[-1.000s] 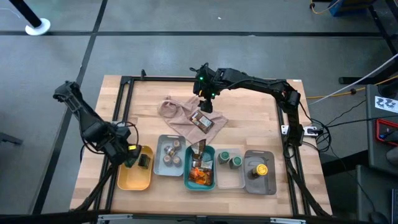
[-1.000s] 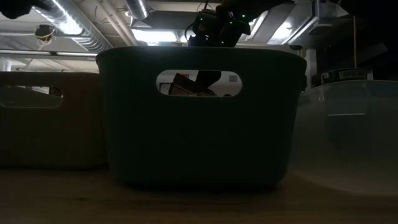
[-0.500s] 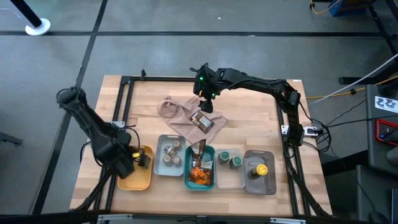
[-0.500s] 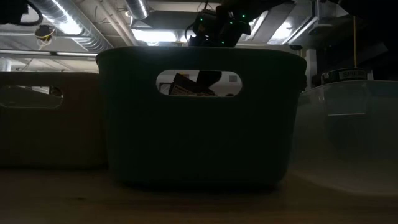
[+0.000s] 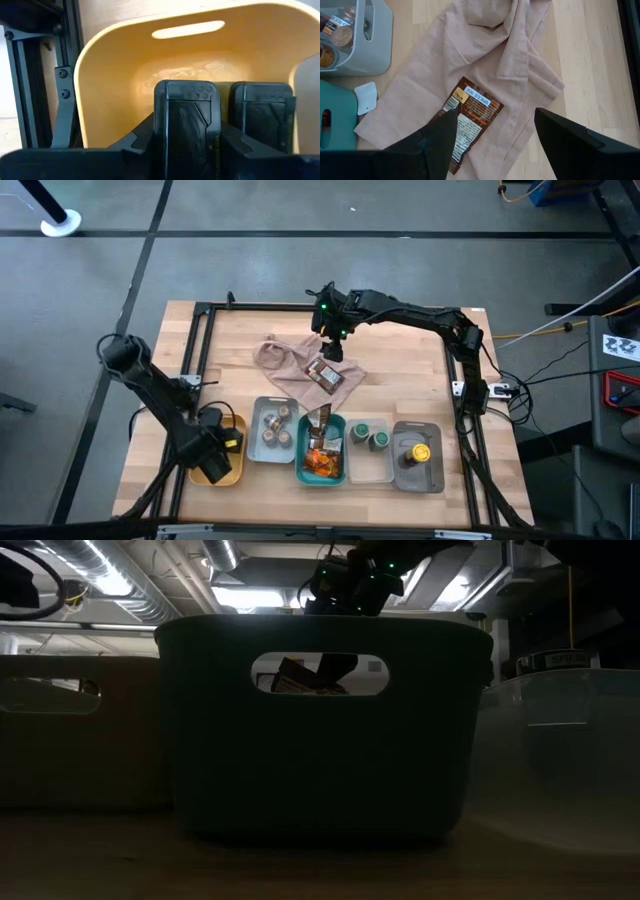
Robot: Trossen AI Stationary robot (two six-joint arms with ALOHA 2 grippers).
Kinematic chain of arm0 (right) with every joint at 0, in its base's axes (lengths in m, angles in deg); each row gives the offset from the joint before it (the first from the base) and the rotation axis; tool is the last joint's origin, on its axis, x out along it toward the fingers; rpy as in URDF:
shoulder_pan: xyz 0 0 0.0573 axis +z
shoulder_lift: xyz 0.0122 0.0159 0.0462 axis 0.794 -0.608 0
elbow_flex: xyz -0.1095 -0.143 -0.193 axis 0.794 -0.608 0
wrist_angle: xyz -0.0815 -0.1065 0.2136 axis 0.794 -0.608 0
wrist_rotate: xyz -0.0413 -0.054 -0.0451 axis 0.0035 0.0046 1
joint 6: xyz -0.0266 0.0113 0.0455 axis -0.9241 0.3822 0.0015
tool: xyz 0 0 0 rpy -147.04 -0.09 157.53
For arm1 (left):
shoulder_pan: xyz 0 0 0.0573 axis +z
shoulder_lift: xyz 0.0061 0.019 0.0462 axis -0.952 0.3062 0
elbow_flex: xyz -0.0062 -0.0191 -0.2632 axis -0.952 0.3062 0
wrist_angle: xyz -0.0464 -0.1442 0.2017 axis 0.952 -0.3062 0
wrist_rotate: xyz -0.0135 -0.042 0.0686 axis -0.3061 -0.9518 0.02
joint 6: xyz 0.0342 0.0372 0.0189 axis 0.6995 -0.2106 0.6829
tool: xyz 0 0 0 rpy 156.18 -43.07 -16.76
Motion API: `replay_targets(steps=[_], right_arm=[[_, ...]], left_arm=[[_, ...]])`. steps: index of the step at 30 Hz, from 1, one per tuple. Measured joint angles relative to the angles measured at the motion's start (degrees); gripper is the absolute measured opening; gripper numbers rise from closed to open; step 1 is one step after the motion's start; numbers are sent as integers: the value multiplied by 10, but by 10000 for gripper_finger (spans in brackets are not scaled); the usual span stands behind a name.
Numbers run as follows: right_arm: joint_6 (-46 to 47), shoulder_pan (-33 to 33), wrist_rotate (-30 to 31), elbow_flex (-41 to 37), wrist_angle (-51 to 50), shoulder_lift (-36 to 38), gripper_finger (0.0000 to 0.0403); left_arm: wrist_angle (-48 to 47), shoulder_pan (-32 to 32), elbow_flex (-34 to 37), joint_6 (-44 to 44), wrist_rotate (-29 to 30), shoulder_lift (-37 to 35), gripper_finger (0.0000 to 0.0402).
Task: Sort spices by type
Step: Put the black seasoning can into the yellow bin
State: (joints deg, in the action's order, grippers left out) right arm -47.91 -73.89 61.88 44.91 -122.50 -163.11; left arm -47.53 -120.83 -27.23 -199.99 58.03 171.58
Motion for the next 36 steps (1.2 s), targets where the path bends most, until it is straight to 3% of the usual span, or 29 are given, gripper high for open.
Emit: replay_targets(steps=[11, 27, 36], right_arm=[[0, 0, 0, 0, 0, 0, 264], [0, 0, 0, 0, 0, 0, 264], [0, 0, 0, 0, 0, 0, 264]], left_arm=[[58, 5, 0, 82, 0, 6, 126], [67, 4, 0, 139, -4, 6, 129], [63, 4, 0, 137, -5, 3, 200]])
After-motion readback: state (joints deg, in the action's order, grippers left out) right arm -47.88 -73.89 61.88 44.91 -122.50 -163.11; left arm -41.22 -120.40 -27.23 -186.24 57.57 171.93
